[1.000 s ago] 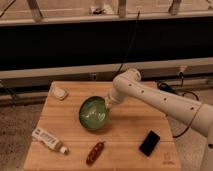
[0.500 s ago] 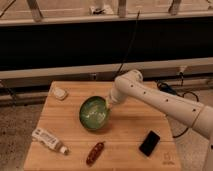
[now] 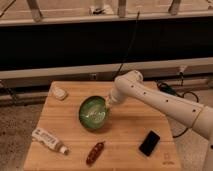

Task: Drag the ceramic bowl in a circle

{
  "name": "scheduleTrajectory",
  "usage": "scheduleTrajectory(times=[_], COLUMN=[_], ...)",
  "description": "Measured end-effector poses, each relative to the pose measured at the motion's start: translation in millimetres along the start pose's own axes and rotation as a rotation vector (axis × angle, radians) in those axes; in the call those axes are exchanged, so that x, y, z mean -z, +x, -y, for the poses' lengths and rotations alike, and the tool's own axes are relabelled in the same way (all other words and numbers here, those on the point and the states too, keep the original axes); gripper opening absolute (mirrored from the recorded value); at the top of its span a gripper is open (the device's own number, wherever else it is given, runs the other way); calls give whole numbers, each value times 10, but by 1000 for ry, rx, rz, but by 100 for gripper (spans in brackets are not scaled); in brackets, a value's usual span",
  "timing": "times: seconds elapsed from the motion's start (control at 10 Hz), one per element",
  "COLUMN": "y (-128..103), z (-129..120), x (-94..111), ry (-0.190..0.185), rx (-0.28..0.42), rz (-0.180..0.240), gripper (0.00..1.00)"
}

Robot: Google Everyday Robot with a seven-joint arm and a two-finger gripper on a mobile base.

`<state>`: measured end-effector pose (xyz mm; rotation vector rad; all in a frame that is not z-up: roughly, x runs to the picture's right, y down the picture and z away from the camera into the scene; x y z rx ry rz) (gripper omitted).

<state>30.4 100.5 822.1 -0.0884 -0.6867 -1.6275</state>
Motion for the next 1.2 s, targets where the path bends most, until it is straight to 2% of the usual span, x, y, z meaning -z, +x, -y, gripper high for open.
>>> scheduleTrajectory(times=[1.0, 1.2], y=[116, 81], z=[-65, -81], x=[47, 51], ry=[9, 9], rx=[7, 8], rz=[-22, -24], gripper=[0, 0])
